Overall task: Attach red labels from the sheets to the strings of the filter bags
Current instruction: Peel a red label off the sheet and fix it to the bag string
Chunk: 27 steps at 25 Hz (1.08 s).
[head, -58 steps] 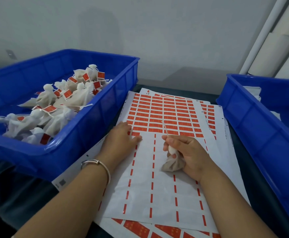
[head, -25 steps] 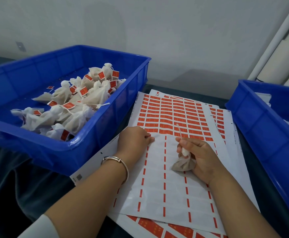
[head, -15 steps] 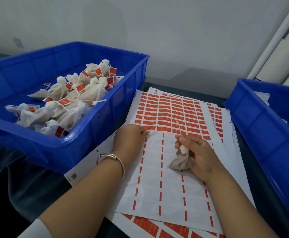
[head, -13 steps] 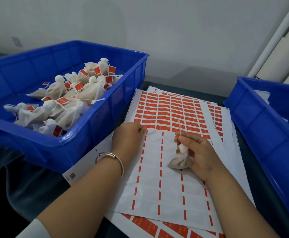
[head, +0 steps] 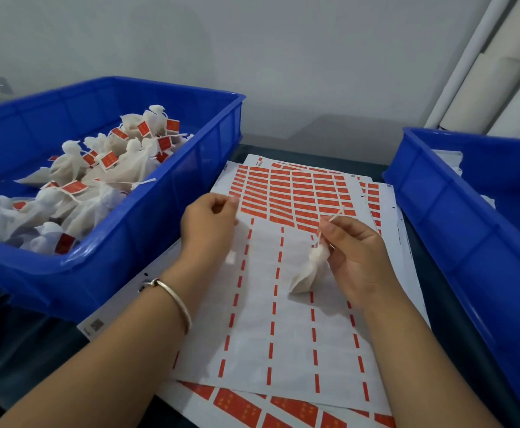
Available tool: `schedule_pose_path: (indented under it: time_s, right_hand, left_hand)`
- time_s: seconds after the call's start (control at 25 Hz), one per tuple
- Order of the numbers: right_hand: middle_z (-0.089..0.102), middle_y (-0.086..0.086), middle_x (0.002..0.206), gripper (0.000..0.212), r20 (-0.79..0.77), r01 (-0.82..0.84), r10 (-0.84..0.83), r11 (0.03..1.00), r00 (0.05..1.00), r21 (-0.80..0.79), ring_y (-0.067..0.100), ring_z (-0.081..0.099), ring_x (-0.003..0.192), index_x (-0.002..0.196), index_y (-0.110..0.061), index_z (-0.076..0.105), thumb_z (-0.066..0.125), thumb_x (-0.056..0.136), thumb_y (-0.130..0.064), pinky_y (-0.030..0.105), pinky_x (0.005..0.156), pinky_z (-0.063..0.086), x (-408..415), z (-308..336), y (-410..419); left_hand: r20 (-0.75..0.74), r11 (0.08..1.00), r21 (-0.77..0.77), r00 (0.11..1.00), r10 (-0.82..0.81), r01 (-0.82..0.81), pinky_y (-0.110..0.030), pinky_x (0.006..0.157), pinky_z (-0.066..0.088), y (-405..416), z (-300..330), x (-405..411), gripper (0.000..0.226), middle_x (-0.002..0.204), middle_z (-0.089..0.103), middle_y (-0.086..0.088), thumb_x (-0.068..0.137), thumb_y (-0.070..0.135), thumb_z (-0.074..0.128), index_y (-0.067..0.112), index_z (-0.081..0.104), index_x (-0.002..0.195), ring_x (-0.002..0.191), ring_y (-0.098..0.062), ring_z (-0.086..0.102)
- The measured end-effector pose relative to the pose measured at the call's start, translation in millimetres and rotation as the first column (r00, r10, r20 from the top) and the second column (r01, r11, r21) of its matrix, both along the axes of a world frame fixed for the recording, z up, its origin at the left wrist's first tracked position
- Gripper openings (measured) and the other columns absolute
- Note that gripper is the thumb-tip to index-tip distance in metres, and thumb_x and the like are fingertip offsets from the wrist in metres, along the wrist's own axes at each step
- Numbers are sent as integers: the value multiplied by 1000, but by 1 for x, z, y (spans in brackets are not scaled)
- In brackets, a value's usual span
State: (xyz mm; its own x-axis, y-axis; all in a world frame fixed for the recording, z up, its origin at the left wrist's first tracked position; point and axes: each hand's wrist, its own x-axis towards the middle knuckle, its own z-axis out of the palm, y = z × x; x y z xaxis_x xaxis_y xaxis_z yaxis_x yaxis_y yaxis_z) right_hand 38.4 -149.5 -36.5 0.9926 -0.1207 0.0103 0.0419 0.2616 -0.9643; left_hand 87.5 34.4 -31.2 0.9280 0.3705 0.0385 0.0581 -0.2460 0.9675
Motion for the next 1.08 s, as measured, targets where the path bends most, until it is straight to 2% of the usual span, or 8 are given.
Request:
schedule_pose_path:
  time_s: [0.16, 0.28, 0.4, 0.52, 0.64, 0.72, 0.8, 1.08]
  right_hand:
    - [74, -12, 86, 17, 33, -15, 16, 1000, 999, -27, 12, 70, 92, 72, -35, 76, 69, 57, -40, 24, 71, 57, -3, 1, -1]
    - [70, -27, 90, 21, 94, 47, -32, 984, 995, -170, 4, 67, 95, 76, -50, 72, 65, 57, -51, 18, 76, 53, -5, 3, 2]
    - [62, -41, 84, 12, 187, 105, -46, 941, 981, -321, -19, 57, 87, 71, -46, 71, 61, 66, -48, 0, 61, 43, -6, 6, 2]
    - [59, -42, 84, 8, 196, 133, -69, 933, 978, -334, -22, 55, 85, 71, -51, 70, 63, 69, -46, -3, 59, 40, -6, 8, -2]
    - [63, -40, 85, 8, 174, 154, -104, 937, 979, -312, -18, 58, 88, 74, -47, 70, 66, 77, -41, 3, 67, 46, -2, 4, -7]
    - [68, -29, 94, 14, 135, 151, -117, 949, 984, -276, 0, 64, 98, 81, -42, 71, 64, 71, -48, 24, 86, 52, -2, 2, -7]
    - [70, -22, 99, 18, 123, 153, -124, 953, 985, -262, 12, 65, 103, 82, -43, 73, 64, 68, -50, 38, 95, 51, -3, 2, -6]
    - [70, -24, 96, 16, 124, 198, -171, 948, 977, -250, 9, 67, 97, 79, -43, 73, 64, 67, -49, 35, 89, 54, -2, 2, -5]
  left_hand:
    - [-12, 983, -113, 989, -146, 144, -13, 49, 45, -36, 17, -12, 13, 73, 65, 14, 88, 36, 59, 30, 62, 77, 62, -4, 65]
    - [-84, 893, -369, 947, -309, 259, -20, 61, 54, -59, 16, -22, 11, 77, 68, 6, 89, 30, 60, 27, 63, 79, 73, -11, 67]
    - [-112, 816, -489, 906, -408, 307, -25, 72, 55, -68, 3, -29, 14, 80, 71, 3, 91, 30, 57, 23, 66, 83, 82, -15, 68]
    - [-128, 768, -552, 878, -461, 323, -27, 78, 53, -68, -4, -28, 20, 87, 73, 2, 93, 33, 54, 18, 68, 93, 88, -17, 68]
    - [-94, 748, -540, 855, -510, 387, -31, 84, 53, -68, -6, -27, 22, 85, 73, 3, 93, 34, 52, 19, 68, 96, 86, -16, 69]
    - [-59, 729, -540, 845, -532, 421, -31, 84, 53, -68, -7, -28, 23, 86, 73, 3, 94, 34, 50, 19, 67, 100, 86, -15, 70]
    - [-46, 714, -552, 839, -542, 431, -31, 84, 52, -67, -7, -28, 23, 89, 73, 3, 94, 34, 50, 20, 67, 101, 88, -16, 69]
    - [-45, 701, -579, 842, -537, 416, -24, 71, 51, -67, -3, -29, 14, 87, 73, 6, 90, 34, 56, 25, 67, 93, 85, -13, 69]
